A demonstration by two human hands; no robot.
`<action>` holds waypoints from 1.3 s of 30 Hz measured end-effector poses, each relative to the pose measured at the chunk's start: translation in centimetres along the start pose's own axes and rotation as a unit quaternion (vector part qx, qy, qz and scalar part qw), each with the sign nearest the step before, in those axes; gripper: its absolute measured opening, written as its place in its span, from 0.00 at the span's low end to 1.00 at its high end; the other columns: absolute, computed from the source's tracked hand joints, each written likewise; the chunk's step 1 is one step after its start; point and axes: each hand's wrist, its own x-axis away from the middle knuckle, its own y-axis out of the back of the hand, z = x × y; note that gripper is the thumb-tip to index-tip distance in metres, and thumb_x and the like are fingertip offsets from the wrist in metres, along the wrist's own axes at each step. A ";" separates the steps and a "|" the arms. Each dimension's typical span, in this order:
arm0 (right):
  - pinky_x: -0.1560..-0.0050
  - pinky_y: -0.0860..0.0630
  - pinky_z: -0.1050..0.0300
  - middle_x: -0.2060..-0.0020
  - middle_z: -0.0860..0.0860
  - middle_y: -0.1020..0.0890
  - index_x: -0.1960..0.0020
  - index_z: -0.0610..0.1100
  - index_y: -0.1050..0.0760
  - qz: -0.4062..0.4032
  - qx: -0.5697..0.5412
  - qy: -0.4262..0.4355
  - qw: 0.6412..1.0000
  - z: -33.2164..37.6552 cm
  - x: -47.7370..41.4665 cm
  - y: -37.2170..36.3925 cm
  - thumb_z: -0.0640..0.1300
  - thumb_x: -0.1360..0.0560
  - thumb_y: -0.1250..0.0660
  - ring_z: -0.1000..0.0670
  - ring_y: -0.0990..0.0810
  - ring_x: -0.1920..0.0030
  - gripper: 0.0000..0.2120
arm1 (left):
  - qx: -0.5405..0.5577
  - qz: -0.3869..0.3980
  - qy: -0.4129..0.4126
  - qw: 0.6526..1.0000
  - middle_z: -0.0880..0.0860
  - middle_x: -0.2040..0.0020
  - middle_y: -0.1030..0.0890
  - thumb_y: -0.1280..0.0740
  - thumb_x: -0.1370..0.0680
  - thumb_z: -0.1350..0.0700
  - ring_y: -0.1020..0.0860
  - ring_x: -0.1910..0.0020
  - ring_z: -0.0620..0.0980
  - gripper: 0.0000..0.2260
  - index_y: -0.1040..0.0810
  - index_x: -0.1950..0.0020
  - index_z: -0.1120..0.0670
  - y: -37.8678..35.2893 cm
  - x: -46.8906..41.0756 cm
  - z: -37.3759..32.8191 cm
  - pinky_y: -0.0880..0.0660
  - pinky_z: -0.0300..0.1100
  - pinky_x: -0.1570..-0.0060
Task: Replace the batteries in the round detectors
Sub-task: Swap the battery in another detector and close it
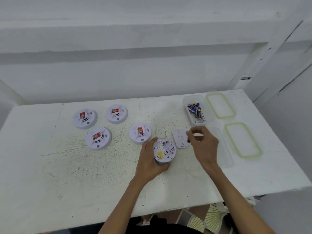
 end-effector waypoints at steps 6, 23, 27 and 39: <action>0.65 0.26 0.74 0.61 0.53 0.15 0.53 0.45 0.18 -0.027 0.044 -0.051 0.997 -1.5 -2.5 3.3 0.44 0.26 0.26 0.61 0.18 0.66 0.04 | 0.011 0.002 0.010 1.000 0.31 0.33 0.32 0.22 0.36 0.40 0.31 0.33 0.40 0.43 0.34 0.24 0.48 0.0 -0.1 0.2 0.31 0.41 0.31; 0.58 0.29 0.73 0.57 0.47 0.15 0.46 0.40 0.17 -0.004 0.187 -0.039 0.982 -5.4 -4.1 5.7 0.36 0.26 0.30 0.50 0.18 0.62 0.09 | 0.037 0.015 0.023 0.999 0.39 0.31 0.28 0.21 0.36 0.38 0.31 0.30 0.40 0.46 0.33 0.22 0.50 0.0 -0.1 0.1 0.30 0.45 0.30; 0.50 0.24 0.59 0.51 0.45 0.16 0.44 0.41 0.17 0.031 0.238 -0.030 0.970 -6.5 -4.3 5.0 0.35 0.26 0.30 0.47 0.18 0.54 0.11 | 0.040 0.017 0.023 0.999 0.34 0.32 0.30 0.21 0.36 0.38 0.33 0.31 0.35 0.45 0.33 0.23 0.49 0.0 -0.2 -0.1 0.31 0.40 0.32; 0.53 0.22 0.50 0.49 0.43 0.18 0.44 0.39 0.18 -0.009 0.292 0.022 0.956 -6.1 -4.2 4.4 0.36 0.23 0.34 0.42 0.19 0.54 0.10 | 0.033 0.016 0.028 0.999 0.38 0.30 0.28 0.20 0.36 0.38 0.31 0.30 0.41 0.46 0.34 0.22 0.48 -0.1 -0.1 0.2 0.29 0.45 0.31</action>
